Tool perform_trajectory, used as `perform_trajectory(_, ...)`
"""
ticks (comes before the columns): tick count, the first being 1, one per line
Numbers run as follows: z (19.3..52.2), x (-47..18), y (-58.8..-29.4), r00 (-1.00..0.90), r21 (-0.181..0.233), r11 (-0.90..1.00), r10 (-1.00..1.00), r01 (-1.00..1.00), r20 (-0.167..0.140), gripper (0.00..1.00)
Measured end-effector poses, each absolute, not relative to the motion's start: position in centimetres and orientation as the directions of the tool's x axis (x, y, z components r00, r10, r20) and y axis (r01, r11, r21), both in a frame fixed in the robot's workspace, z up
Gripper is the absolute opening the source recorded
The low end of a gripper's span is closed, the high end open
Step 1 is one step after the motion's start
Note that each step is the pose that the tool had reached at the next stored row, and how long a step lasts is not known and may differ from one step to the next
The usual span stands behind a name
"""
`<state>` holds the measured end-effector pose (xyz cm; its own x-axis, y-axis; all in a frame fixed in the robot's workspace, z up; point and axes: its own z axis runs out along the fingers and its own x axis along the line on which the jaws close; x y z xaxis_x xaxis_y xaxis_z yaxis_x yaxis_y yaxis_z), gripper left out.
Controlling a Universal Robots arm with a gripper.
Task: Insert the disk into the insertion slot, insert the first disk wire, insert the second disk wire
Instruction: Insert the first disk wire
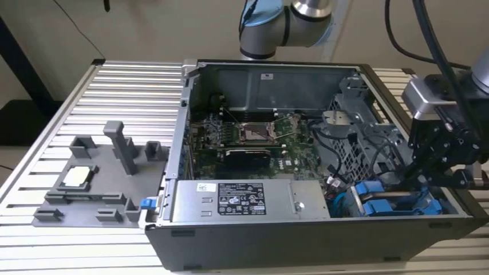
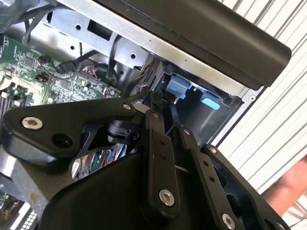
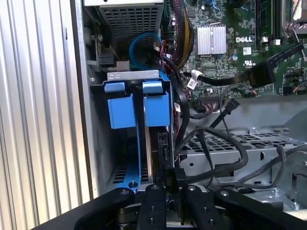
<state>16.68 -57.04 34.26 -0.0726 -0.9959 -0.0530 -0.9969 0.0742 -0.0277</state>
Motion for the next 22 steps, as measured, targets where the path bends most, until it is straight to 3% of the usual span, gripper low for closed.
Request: perform_trajectory(22, 33.95, 16.69, -57.17, -0.087, -0.022, 0.088, -0.995, -0.996, -0.053, 0.19)
